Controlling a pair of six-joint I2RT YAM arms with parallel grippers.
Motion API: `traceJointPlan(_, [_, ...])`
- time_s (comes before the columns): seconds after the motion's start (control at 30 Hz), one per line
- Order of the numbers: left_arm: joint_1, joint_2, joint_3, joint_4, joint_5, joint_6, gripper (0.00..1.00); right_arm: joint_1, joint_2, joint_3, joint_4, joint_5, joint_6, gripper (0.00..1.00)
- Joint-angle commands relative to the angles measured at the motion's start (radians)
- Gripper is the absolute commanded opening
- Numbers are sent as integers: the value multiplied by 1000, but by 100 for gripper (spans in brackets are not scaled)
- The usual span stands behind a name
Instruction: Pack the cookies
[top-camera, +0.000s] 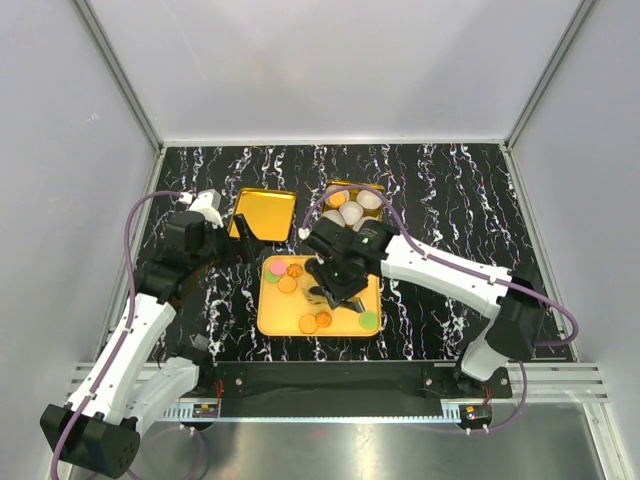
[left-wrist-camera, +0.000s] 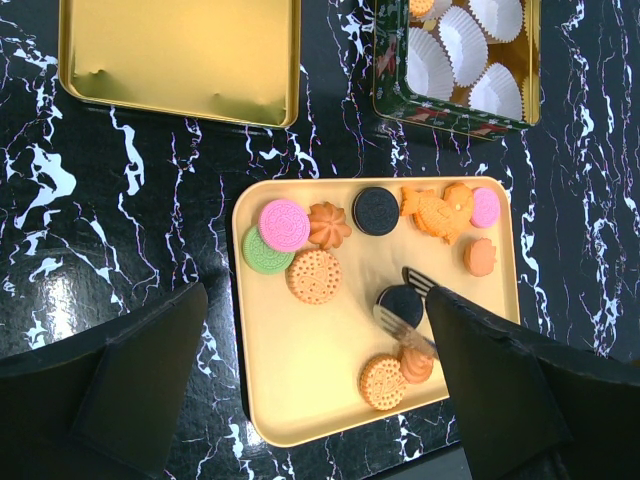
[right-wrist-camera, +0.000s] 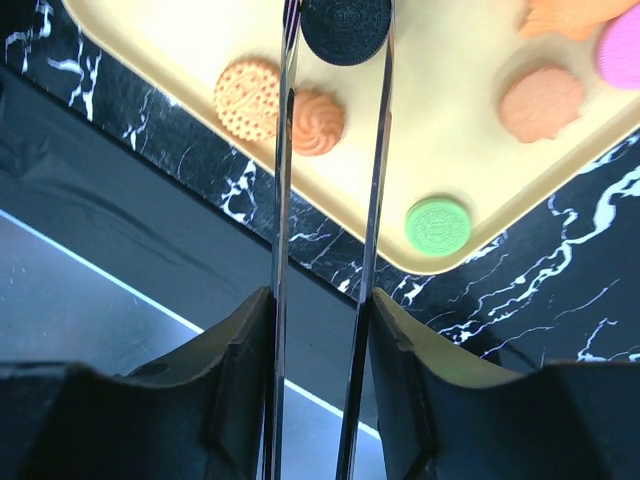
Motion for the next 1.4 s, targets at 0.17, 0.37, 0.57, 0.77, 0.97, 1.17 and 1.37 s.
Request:
traceJointPlan(0.17, [5,-10,-3,40,12,6,99,-143,-71,81,24,27,-47,47])
traceJointPlan(0.37, [5,-7,-5,42,14,4,99,-258,-97,117,63,28,-76,48])
traceJointPlan(0.57, [5,-3,-5,42,15,6,99,-390,-62,174,91,87,-105,48])
traceJointPlan(0.77, [5,4,-5,44,18,6,99,-508,10,229,143,122,-124,48])
traceJointPlan(0.97, [5,7,-6,44,21,6,99,-577,116,271,195,105,-130,47])
traceJointPlan(1.17, [5,8,-6,42,15,7,99,-609,166,262,254,93,-125,47])
traceJointPlan(1.37, [5,10,-5,41,10,7,99,-619,197,248,277,98,-128,47])
